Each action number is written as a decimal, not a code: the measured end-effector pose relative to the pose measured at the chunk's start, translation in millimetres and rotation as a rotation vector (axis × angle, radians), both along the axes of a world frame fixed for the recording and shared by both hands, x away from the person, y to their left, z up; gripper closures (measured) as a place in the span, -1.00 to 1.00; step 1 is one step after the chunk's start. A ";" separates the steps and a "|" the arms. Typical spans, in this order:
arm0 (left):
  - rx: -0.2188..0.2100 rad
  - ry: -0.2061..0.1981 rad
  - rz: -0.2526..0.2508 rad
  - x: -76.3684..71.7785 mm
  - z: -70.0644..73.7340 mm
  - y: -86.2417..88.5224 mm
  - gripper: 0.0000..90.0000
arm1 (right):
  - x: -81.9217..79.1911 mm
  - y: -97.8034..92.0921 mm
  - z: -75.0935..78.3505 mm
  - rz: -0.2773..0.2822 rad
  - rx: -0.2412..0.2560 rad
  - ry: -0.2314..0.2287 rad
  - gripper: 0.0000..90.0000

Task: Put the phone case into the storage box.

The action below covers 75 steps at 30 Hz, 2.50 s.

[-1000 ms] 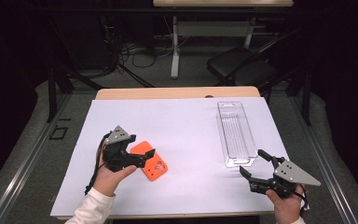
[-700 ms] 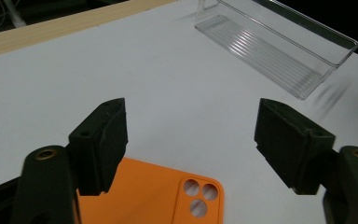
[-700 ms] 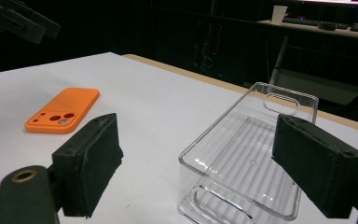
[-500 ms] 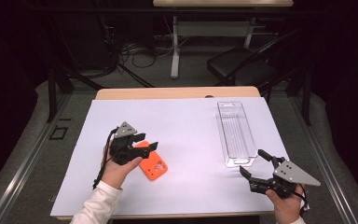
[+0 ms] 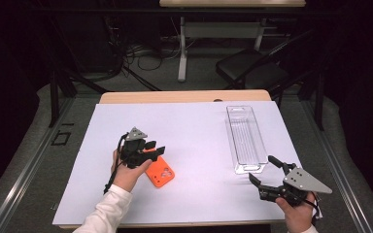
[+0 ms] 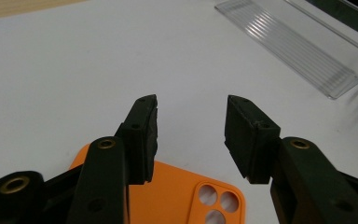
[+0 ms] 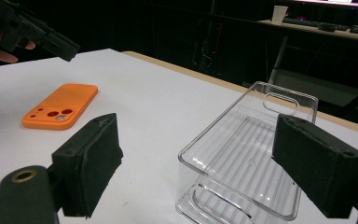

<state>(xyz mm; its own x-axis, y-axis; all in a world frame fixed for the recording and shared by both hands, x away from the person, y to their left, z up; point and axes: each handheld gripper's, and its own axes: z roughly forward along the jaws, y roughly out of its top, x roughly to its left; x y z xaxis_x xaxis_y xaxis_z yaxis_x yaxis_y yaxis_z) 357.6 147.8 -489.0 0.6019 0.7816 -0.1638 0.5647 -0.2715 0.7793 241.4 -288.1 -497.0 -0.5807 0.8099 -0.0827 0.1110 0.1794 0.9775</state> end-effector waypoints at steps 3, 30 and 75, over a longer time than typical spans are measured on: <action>-0.004 0.021 0.003 2.2 -6.9 -1.1 0.37 | 0.3 0.1 -0.3 -0.001 0.003 -0.003 -0.68; 0.032 0.104 -0.010 5.5 -47.6 -28.8 1.00 | 0.4 0.4 -1.1 0.016 0.021 0.009 -0.68; 0.074 0.166 -0.073 0.0 -65.9 -44.1 1.00 | 0.3 -1.4 -1.4 0.005 0.021 0.011 -0.68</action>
<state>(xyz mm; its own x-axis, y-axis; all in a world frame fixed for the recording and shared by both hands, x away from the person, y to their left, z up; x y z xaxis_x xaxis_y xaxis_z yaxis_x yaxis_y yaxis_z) 357.6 103.8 -554.9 0.6272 0.7502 -0.2093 0.6603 -0.3698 0.6536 241.6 -289.5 -498.4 -0.5852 0.8087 -0.0590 0.1212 0.1592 0.9798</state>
